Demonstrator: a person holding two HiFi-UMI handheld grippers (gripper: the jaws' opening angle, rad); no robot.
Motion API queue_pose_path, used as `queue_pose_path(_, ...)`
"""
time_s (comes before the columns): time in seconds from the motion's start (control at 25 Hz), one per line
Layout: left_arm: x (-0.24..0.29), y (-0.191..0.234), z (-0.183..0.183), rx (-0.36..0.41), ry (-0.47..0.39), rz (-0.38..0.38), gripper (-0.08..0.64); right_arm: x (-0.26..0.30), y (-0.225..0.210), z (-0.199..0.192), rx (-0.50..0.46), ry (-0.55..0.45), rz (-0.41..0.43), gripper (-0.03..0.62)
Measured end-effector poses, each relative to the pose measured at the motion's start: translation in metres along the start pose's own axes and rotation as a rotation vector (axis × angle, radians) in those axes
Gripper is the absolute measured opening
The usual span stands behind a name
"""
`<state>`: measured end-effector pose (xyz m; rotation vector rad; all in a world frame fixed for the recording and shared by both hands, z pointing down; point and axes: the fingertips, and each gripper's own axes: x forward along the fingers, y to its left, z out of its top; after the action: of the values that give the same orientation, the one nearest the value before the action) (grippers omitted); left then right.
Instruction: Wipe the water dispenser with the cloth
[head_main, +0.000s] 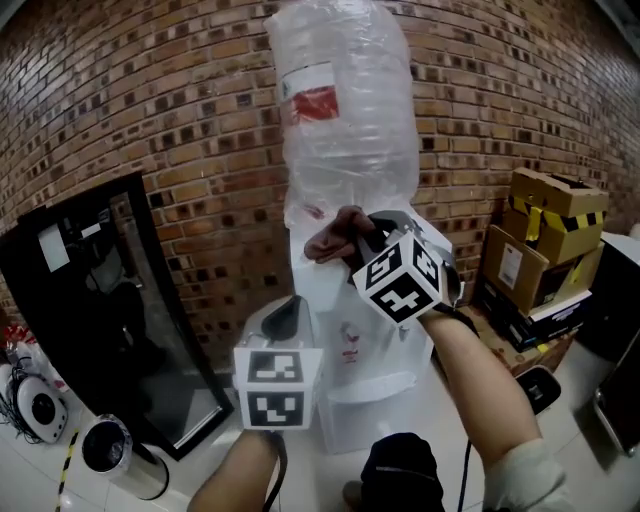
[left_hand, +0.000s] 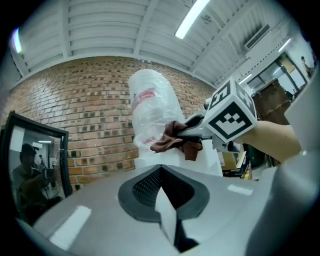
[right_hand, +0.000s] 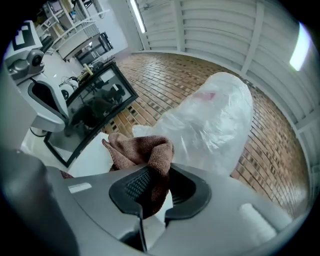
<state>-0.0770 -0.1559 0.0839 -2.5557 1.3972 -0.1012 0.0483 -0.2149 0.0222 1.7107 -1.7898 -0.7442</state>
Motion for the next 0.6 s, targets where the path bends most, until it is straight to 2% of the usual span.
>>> queue_pose_path(0.12,0.007,-0.026,0.002,-0.012,-0.002,-0.039,0.0,-0.002,-0.023,-0.02,-0.003,0.053,-0.025,0.081)
queue_pose_path(0.32,0.01,-0.067,-0.003,0.01,0.017,-0.094,0.0,-0.013,-0.061,-0.067,0.045,0.124,-0.064,0.081)
queue_pose_path(0.6,0.026,-0.1,-0.016,-0.013,0.024,-0.139,0.0,-0.018,-0.086,-0.094,0.103,0.133,-0.093,0.08)
